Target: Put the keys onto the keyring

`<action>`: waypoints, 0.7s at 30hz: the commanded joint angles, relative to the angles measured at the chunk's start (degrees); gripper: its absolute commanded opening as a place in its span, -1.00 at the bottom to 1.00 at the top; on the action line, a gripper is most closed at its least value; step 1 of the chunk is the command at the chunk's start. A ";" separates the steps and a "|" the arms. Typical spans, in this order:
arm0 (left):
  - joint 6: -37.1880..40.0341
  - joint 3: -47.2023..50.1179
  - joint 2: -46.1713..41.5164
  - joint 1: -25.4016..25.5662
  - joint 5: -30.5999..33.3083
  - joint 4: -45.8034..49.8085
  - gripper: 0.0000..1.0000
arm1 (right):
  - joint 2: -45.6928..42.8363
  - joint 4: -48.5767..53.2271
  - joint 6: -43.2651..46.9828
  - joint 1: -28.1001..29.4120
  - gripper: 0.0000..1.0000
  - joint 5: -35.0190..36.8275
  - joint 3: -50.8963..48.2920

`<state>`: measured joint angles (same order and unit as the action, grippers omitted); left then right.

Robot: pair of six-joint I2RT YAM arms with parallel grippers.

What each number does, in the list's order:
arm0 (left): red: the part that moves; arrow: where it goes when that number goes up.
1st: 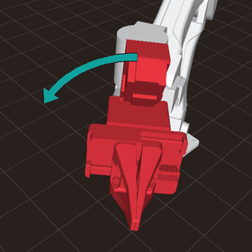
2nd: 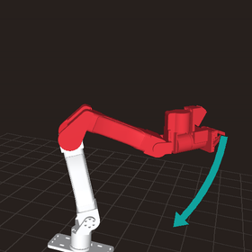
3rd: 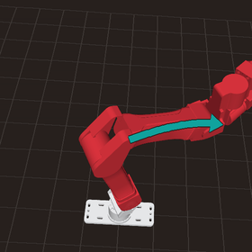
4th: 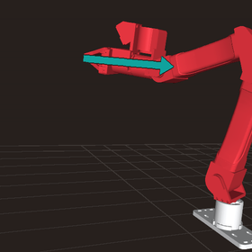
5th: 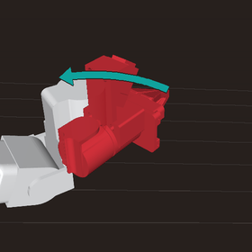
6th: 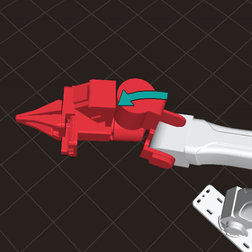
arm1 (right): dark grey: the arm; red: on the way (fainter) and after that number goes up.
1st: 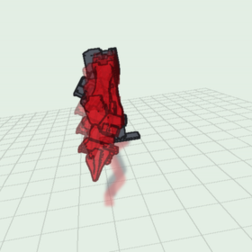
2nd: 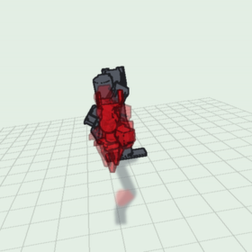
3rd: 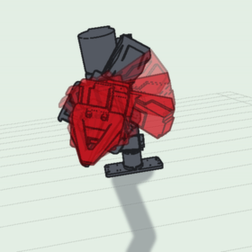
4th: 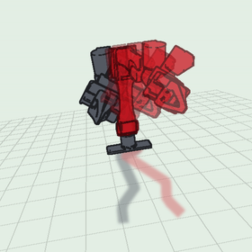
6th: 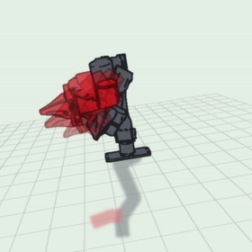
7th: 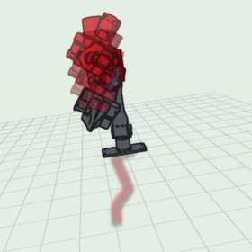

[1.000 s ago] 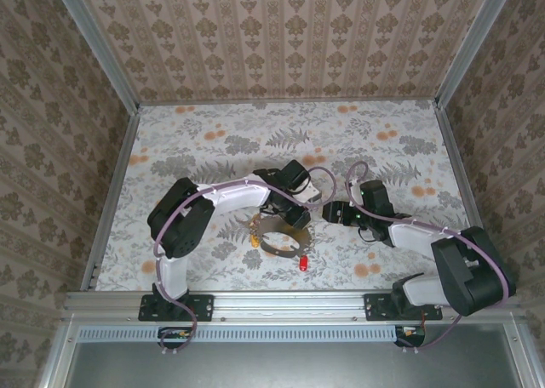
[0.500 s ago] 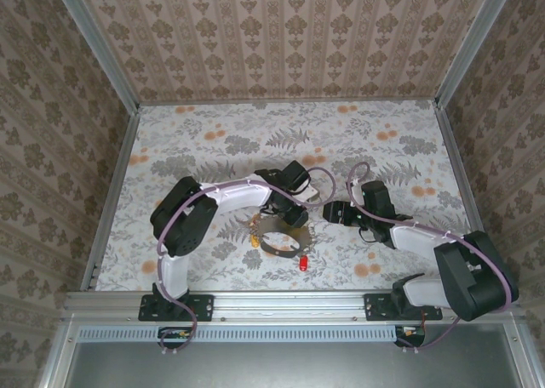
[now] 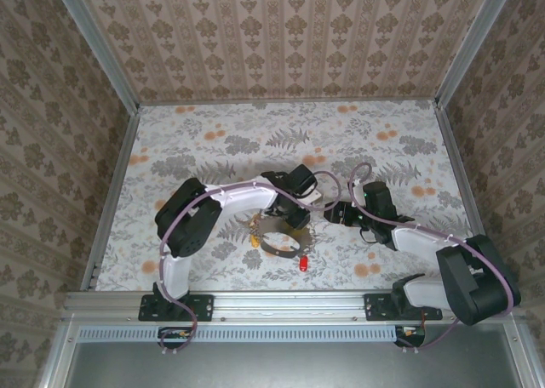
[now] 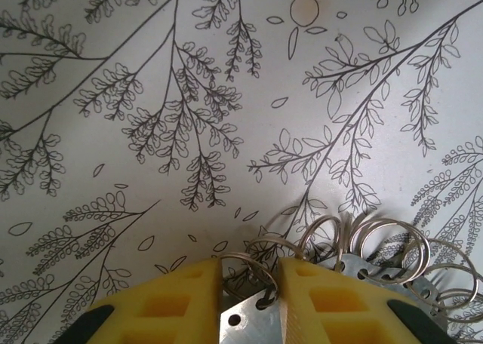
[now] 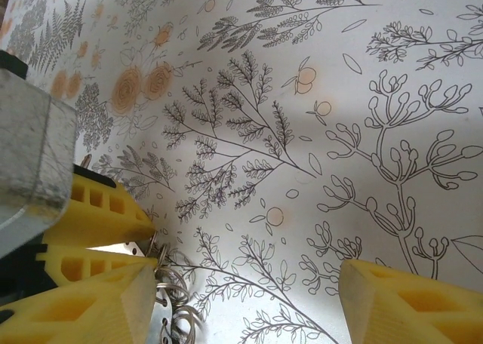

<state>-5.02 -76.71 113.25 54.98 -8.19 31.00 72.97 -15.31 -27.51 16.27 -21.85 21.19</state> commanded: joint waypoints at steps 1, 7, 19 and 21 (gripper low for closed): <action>0.55 -0.95 0.93 0.77 4.03 3.52 -0.57 | -1.21 -1.44 -0.99 -0.45 0.34 0.39 -0.95; 0.61 -0.37 -0.26 0.81 4.40 3.26 -0.84 | -1.94 -1.40 -1.05 -0.44 0.34 0.57 -1.24; 1.88 1.47 -4.73 1.18 4.86 3.84 -1.00 | -3.52 -1.61 -1.06 -0.38 0.34 0.57 -1.85; 3.52 2.68 -6.60 1.13 2.50 3.12 -1.00 | -3.77 -1.57 -1.06 -0.43 0.34 0.58 -1.94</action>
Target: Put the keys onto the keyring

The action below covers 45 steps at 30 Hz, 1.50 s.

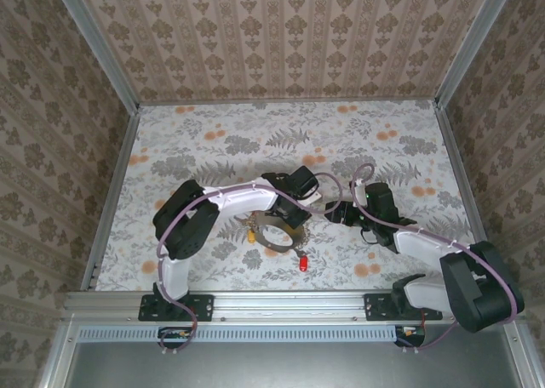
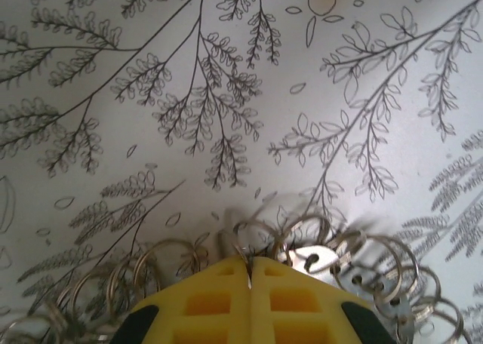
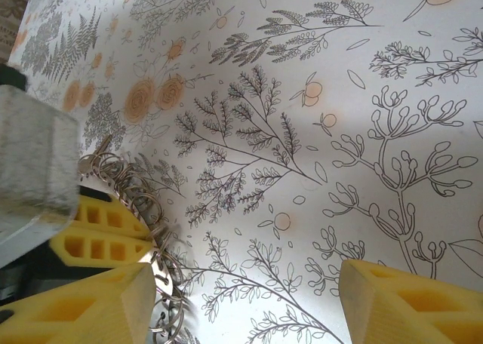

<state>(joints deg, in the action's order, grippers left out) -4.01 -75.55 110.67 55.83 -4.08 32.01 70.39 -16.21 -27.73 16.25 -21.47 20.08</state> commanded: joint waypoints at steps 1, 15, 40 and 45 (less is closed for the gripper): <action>3.79 2.38 -4.99 0.24 -3.35 1.68 -1.00 | -1.35 -0.79 -0.85 -0.42 0.34 0.12 -0.85; 12.89 7.49 -6.39 -2.11 -10.89 1.47 -1.00 | -2.85 -0.34 -1.28 -0.13 0.34 0.21 -0.94; 11.62 8.89 -3.91 -2.09 -13.86 -2.92 -1.00 | -3.51 0.55 -0.99 -0.08 0.34 1.00 -0.34; 12.94 9.71 -7.99 -2.83 -14.20 -3.36 -1.00 | -4.04 -0.13 -0.32 -0.16 0.34 -0.11 -0.39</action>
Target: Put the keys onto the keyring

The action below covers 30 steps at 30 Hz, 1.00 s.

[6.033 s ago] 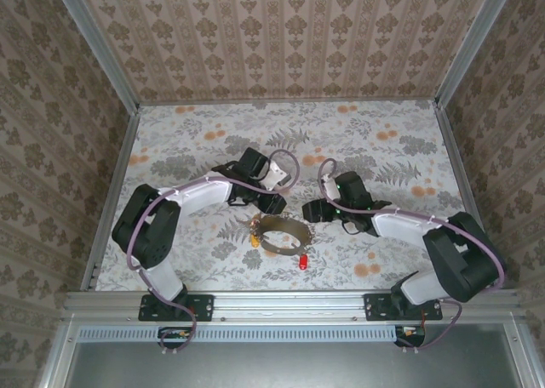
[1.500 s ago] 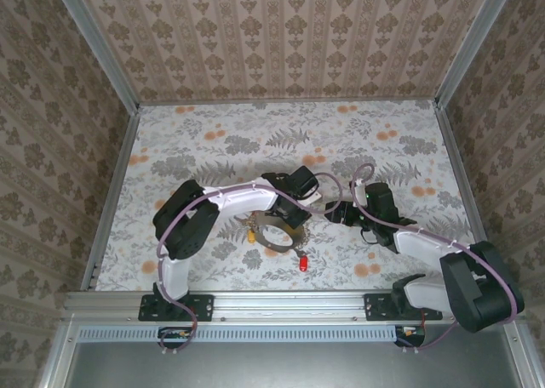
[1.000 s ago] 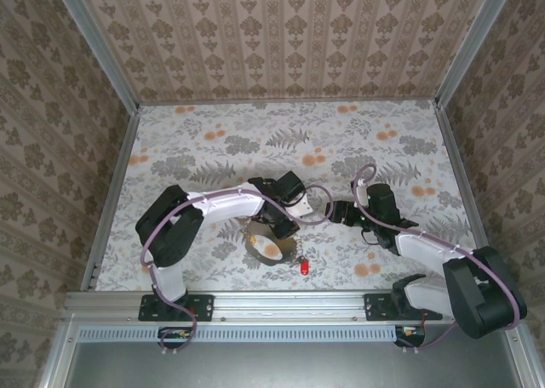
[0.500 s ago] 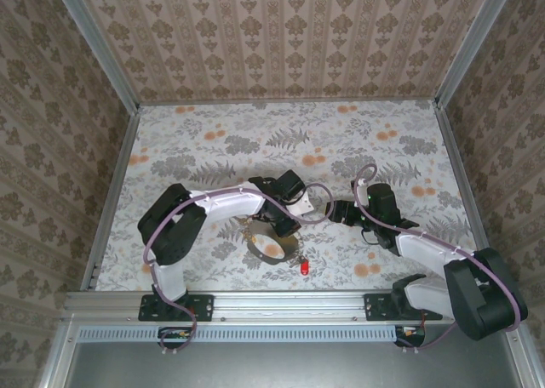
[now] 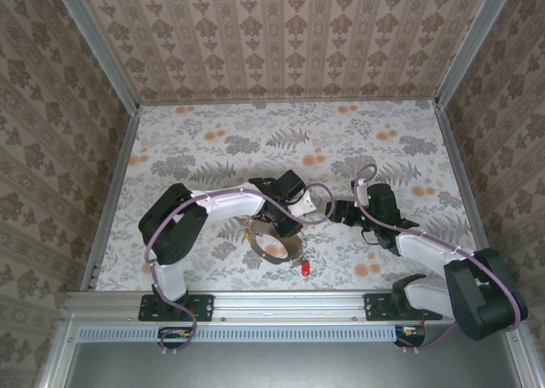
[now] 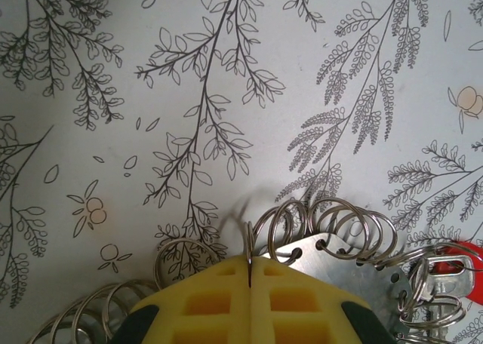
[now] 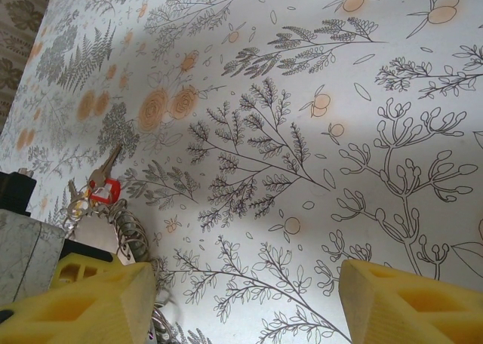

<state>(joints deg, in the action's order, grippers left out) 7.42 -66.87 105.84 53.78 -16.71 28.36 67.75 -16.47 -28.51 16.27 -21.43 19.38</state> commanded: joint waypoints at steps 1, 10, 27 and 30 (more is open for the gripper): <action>2.41 1.12 -4.78 -1.06 -1.49 0.67 -1.00 | -1.61 -0.19 0.67 -0.18 0.34 -1.04 0.31; 11.78 4.36 -25.37 -3.28 -11.93 3.13 -1.00 | -9.58 -3.80 6.60 6.69 0.13 -7.39 1.75; 16.60 3.51 -44.12 -3.16 -17.68 9.81 -1.00 | -20.54 -3.90 20.08 22.19 -0.39 -15.04 10.69; 16.49 4.02 -45.77 -2.66 -17.81 9.44 -1.00 | -18.86 -1.84 22.10 25.05 -0.44 -13.84 13.14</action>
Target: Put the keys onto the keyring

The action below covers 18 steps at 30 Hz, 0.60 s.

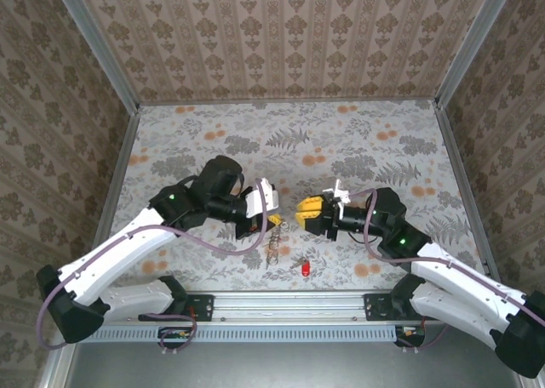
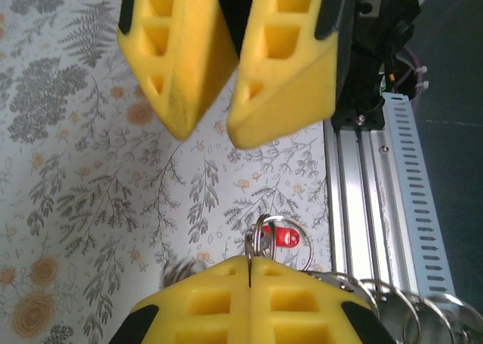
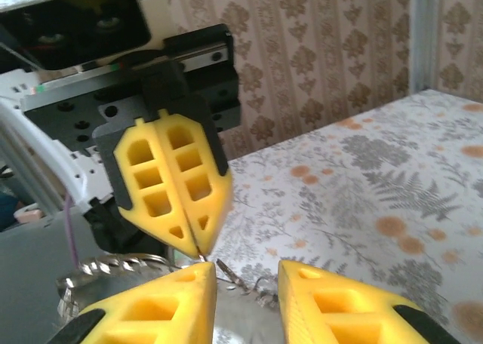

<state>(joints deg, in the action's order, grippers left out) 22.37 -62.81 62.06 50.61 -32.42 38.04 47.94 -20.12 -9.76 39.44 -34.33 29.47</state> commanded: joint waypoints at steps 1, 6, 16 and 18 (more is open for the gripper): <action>1.55 -0.03 -2.47 0.67 -1.95 -0.25 -1.00 | 1.52 2.28 4.01 2.63 -0.47 -0.39 3.71; 1.58 0.25 -3.68 1.51 -1.26 -0.02 -1.00 | 4.18 4.23 6.79 5.63 -0.52 0.36 6.38; -1.18 1.37 -0.32 0.93 3.60 -0.58 -1.00 | 4.77 7.57 7.69 7.18 -0.59 6.95 5.15; -2.95 2.25 1.21 0.24 4.10 -1.84 -1.00 | 4.27 8.47 6.58 7.03 -0.57 10.71 3.93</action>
<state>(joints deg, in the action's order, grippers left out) 21.74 -61.73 61.58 51.55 -29.78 37.80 53.58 -13.67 -2.70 46.28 -29.39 35.00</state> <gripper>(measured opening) 0.059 0.214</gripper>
